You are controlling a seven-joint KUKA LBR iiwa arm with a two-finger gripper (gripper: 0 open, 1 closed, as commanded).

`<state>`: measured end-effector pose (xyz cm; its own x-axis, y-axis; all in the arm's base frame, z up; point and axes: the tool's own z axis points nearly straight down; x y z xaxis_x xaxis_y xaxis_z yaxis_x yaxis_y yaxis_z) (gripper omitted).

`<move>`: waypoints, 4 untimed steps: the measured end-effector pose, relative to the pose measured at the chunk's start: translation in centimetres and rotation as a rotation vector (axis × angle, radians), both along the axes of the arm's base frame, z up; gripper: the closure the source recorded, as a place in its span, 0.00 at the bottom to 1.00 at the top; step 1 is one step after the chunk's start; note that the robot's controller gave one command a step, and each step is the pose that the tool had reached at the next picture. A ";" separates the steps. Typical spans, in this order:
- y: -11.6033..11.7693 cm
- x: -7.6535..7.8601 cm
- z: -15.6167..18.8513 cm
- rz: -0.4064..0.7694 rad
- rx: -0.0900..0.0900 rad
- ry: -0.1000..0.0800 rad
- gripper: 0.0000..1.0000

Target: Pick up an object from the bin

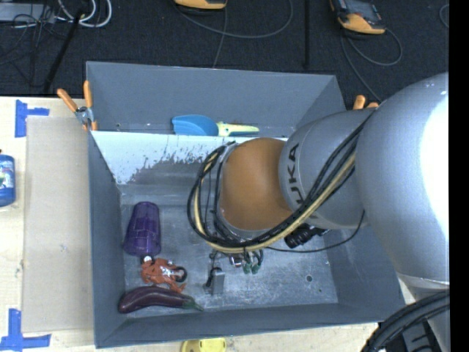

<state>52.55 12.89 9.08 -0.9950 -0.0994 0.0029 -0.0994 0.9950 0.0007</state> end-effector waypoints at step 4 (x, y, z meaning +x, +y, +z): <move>5.8 1.6 2.0 0.179 0.000 -0.001 1.00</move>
Offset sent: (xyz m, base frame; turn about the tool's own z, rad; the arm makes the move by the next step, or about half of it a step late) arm 0.0065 0.0736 -0.0082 -0.1782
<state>54.18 18.70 11.12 -0.9614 -0.2752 0.0019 -0.2752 0.9614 0.0005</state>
